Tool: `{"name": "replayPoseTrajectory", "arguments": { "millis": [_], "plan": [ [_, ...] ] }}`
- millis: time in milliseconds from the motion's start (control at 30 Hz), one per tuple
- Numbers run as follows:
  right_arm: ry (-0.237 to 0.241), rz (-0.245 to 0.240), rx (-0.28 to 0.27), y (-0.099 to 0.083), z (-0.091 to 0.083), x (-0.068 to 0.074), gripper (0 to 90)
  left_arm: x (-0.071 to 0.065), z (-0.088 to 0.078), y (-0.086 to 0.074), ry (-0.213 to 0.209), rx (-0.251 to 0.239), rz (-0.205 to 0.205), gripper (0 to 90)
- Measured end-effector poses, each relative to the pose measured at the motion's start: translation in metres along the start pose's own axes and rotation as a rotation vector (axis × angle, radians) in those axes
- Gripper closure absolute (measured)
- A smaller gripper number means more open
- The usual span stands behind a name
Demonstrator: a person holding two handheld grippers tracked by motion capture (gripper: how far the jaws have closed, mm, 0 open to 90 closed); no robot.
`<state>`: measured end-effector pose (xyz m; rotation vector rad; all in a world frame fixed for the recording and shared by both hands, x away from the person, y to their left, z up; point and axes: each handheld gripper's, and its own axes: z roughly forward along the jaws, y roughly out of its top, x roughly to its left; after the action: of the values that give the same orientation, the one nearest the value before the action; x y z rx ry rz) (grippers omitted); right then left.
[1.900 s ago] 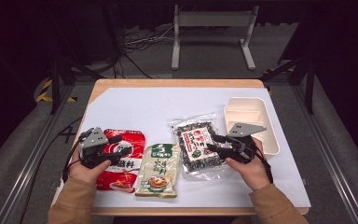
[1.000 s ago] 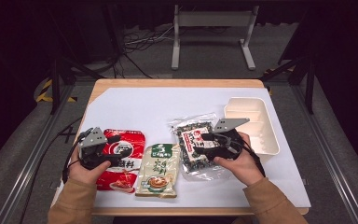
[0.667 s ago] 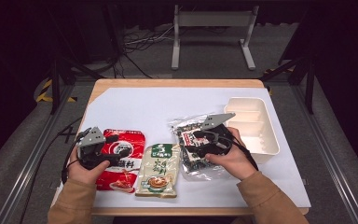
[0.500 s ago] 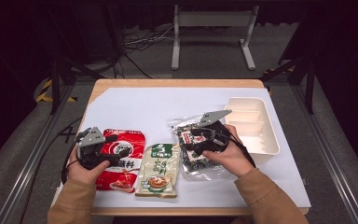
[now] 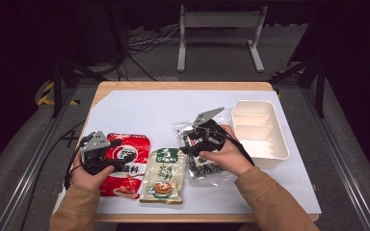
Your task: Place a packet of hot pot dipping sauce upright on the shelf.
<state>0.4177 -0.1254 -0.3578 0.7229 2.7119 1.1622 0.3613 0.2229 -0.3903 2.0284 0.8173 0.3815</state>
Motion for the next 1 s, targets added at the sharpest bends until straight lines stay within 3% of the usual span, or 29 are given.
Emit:
{"name": "replayPoseTrajectory", "arguments": {
  "millis": [467,1000],
  "plan": [
    [0.079,0.037,0.108,-0.002,0.038,-0.011,37.8,0.001,0.004,-0.001,0.004,0.005,-0.004,22.5],
    [0.12,0.02,0.198,-0.002,0.067,-0.016,41.7,0.001,0.006,-0.002,-0.002,0.007,-0.015,21.7]
  ]
}}
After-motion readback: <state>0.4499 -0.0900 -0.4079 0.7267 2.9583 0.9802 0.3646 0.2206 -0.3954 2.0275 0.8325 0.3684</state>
